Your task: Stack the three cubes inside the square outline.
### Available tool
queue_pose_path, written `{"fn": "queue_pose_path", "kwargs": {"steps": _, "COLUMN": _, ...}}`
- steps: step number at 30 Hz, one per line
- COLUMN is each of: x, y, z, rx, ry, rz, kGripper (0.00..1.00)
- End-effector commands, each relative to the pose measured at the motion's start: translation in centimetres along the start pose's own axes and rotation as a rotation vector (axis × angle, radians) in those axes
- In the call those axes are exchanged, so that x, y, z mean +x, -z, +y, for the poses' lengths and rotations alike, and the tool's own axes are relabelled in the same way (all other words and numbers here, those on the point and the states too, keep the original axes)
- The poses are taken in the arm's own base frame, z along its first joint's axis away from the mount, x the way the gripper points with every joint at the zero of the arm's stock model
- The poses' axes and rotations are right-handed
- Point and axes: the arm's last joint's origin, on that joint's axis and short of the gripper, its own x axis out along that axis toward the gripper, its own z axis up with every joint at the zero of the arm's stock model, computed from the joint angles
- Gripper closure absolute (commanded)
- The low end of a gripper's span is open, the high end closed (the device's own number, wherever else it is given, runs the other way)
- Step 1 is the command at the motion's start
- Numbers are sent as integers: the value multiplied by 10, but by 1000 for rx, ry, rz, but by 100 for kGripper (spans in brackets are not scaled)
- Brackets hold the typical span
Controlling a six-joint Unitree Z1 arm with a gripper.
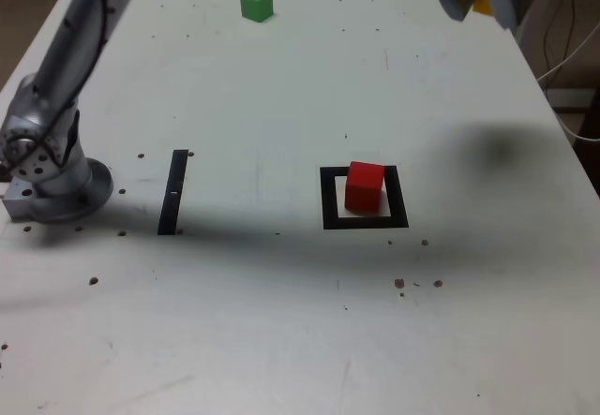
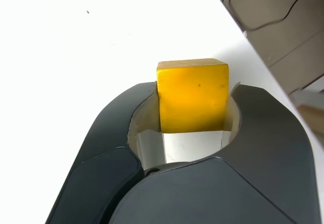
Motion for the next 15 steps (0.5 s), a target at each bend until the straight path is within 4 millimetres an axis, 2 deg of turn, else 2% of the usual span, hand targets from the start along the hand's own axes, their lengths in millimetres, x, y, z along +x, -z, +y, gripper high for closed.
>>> {"fn": "queue_pose_path", "kwargs": {"steps": 1, "x": 11, "y": 41, "z": -43, "rx": 29, "ry": 120, "rz": 137, "kGripper": 72}}
{"fn": "queue_pose_path", "kwargs": {"steps": 6, "x": 8, "y": 59, "z": -75, "rx": -17, "ry": 146, "rz": 179, "kGripper": 72}}
{"fn": "queue_pose_path", "kwargs": {"steps": 15, "x": -9, "y": 63, "z": -131, "rx": -28, "ry": 194, "rz": 270, "kGripper": 72}}
